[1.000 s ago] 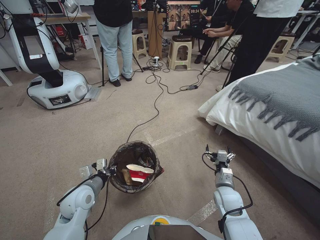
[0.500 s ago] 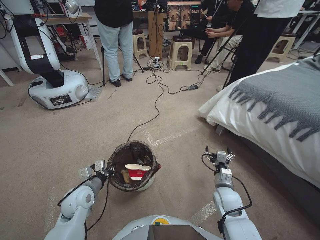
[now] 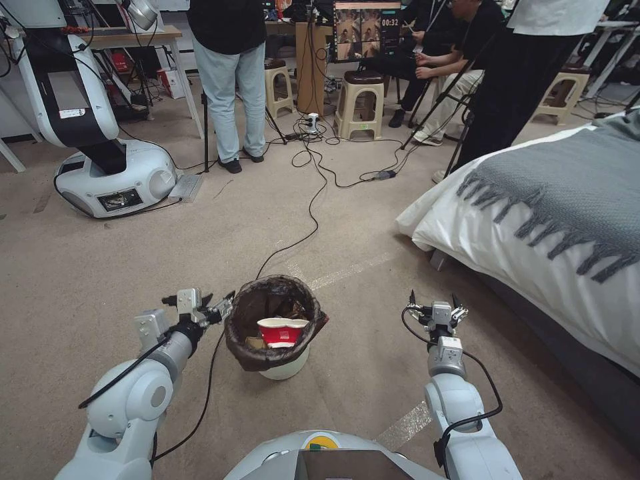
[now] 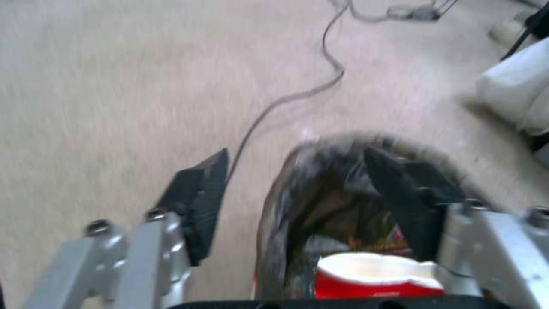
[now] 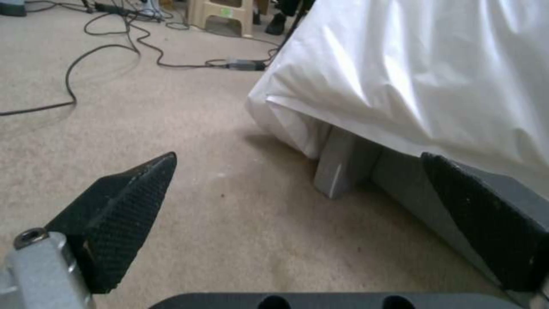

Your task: Pick up the trash bin, then pick up the garbage from the floor and place it into the trash bin.

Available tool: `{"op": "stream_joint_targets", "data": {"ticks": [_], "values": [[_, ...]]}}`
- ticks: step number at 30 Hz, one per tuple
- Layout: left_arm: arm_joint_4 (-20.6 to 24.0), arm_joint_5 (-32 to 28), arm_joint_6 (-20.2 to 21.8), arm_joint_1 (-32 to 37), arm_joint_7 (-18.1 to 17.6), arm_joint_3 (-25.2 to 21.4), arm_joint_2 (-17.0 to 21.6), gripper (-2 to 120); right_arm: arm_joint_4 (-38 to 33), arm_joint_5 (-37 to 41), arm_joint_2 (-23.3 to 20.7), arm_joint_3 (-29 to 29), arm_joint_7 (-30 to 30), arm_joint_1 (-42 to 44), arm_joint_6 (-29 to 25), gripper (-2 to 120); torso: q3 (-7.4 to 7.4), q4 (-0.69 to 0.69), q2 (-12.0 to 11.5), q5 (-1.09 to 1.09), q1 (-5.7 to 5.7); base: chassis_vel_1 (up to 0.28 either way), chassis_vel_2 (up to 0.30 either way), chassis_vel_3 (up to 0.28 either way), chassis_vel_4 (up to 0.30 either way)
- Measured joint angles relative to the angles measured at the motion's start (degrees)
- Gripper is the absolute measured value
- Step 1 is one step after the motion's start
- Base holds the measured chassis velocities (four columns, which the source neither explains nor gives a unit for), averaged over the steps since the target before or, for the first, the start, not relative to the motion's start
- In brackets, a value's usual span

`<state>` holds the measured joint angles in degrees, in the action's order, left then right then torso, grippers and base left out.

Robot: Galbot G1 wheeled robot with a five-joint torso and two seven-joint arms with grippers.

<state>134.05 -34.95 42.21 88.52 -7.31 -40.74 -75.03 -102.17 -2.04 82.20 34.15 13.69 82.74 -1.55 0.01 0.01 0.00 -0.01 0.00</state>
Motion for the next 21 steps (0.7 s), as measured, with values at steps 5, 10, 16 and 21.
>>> {"op": "stream_joint_targets", "data": {"ticks": [5,10,16,21], "values": [[4.8,2.8,-0.1,0.0,-0.2,-1.0,0.3,82,-0.6,0.2,-0.1,0.0,0.7,0.2,-0.7,100,0.00,0.00,0.0,0.01,0.00,0.000,0.000,0.000,0.000],[3.4,15.1,-12.5,0.2,2.0,-0.4,-0.3,98,-2.1,0.9,0.1,-0.2,1.3,0.8,-3.6,100,-0.01,0.00,0.0,0.01,0.00,0.000,0.000,0.000,0.000],[-5.7,26.1,-30.5,1.5,2.6,1.3,-3.0,100,-2.7,1.2,1.0,-0.8,1.3,2.2,-7.1,100,0.00,0.00,0.0,-0.01,0.00,0.000,0.000,0.000,0.000],[-14.0,32.2,-42.3,2.8,2.2,1.5,-5.3,100,-1.9,0.0,1.8,-0.6,-0.2,4.1,-12.1,100,-0.01,0.00,0.0,0.00,0.00,0.000,0.000,0.000,0.000]]}}
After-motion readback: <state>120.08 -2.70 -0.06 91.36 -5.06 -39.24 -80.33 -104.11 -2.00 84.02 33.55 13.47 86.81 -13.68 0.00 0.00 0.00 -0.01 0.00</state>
